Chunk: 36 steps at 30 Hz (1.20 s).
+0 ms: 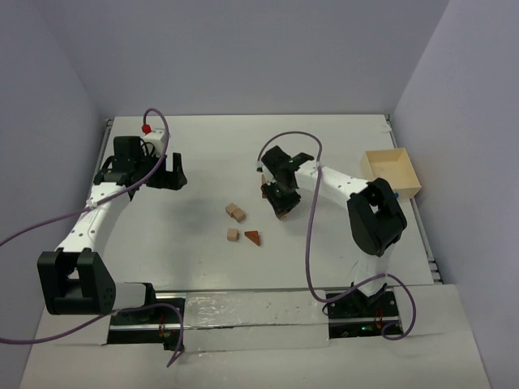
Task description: Build the wood block tower
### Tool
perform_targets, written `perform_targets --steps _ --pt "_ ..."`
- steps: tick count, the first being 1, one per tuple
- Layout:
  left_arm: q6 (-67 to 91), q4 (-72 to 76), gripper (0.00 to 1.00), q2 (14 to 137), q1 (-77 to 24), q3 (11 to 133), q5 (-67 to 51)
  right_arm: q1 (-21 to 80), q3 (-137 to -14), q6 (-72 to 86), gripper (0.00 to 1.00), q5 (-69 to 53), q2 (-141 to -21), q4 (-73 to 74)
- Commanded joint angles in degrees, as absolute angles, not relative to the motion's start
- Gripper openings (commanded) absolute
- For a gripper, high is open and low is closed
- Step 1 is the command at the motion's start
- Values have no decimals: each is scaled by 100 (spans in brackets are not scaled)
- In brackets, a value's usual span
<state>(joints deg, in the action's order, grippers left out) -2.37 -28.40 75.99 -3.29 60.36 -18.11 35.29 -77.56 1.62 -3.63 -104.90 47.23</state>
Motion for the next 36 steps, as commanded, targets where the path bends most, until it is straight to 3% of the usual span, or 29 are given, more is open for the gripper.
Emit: perform_targets --steps 1,9,12,24,36 --pt "-220 -2785 99 7488 -352 6099 -1809 3591 -8767 1108 0 64 -9899 4872" --pt "-141 -2777 99 7523 -352 6135 -1846 3647 -11784 2095 0 1383 -11130 6157" --pt "-132 -2754 99 7508 -352 6120 -1831 3632 -12344 2233 0 1625 -11760 6538" --pt "-132 -2645 99 7436 -352 5880 -1802 3515 -12604 2346 0 1455 -12481 6574" --pt "-123 -2653 99 7488 -352 5888 -1794 2985 -12660 2144 0 242 -12905 6645"
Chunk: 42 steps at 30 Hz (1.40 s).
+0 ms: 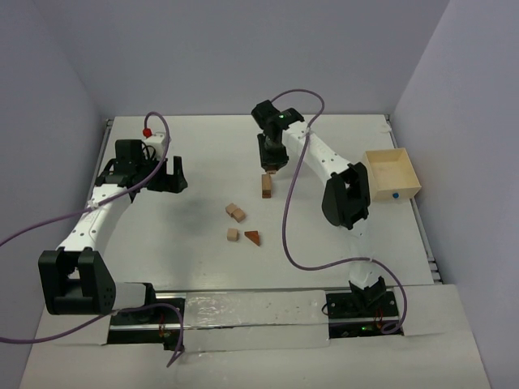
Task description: Build the wood block tower
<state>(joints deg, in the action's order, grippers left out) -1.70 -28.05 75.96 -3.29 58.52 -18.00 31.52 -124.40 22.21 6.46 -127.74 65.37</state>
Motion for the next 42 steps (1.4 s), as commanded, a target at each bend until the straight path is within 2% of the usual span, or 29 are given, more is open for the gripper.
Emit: perform_targets --steps 1,10,42 --pt "-123 -2645 99 7484 -352 5884 -1798 2950 -12695 2135 0 203 -12931 6649" --pt "-114 -2637 99 7523 -352 5885 -1793 2909 -13060 2104 0 255 -13056 6671" --pt "-141 -2628 99 7506 -352 5880 -1793 3138 -12858 2162 4 404 -13377 6618"
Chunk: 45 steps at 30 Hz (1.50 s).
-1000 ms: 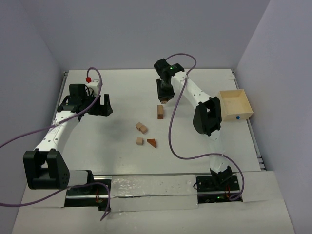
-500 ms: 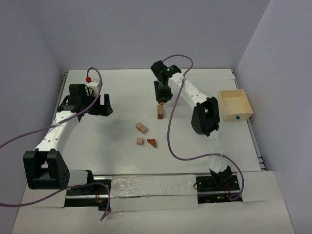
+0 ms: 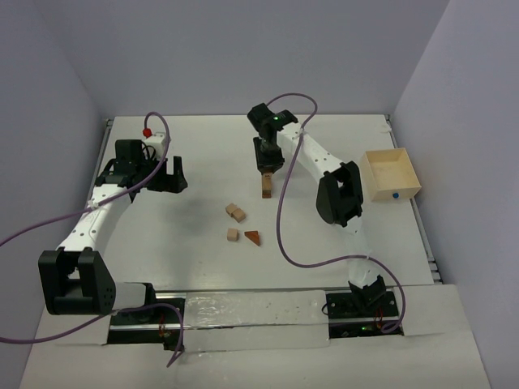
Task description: Build the wood block tower
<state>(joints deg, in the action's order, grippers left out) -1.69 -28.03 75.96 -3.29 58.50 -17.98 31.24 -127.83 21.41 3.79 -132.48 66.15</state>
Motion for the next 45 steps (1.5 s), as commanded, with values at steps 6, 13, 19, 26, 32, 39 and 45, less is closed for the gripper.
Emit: perform_targets --steps 6,13,19,26,32,39,45 --pt "-132 -2619 99 7550 -352 5900 -1805 3146 -12859 2186 7 445 -13415 6627" --pt "-132 -2624 99 7576 -352 5919 -1815 3151 -12872 2197 8 387 -13452 6623" --pt "-132 -2633 99 7602 -352 5933 -1811 3164 -12858 2246 12 404 -13487 6627" --pt "-138 -2613 99 7597 -352 5912 -1799 3182 -12785 2434 17 498 -13398 6633" --pt "-134 -2612 99 7611 -352 5924 -1809 3199 -12786 2478 20 484 -13359 6636" --pt "-141 -2617 99 7629 -352 5940 -1793 3201 -12788 2496 23 485 -13388 6644" --pt "-141 -2616 99 7638 -352 5950 -1802 3208 -12788 2470 25 455 -13430 6645"
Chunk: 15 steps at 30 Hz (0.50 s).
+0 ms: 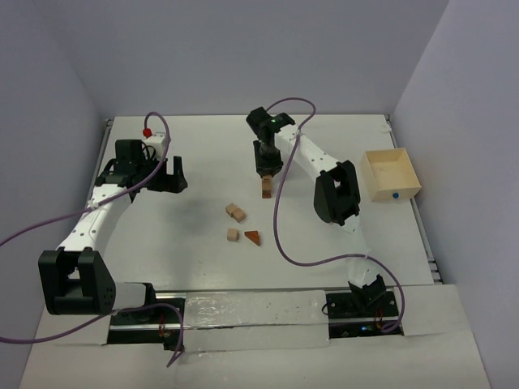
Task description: Build the wood block tower
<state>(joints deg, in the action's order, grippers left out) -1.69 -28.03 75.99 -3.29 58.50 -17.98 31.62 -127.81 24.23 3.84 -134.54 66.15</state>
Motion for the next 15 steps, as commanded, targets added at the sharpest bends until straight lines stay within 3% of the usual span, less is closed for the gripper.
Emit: perform_targets --steps 1,15 --pt "-141 -2621 99 7636 -352 5950 -1802 3208 -12788 2470 26 442 -13428 6645" --pt "-141 -2623 99 7638 -352 5963 -1797 3204 -12767 2452 47 383 -13430 6645"
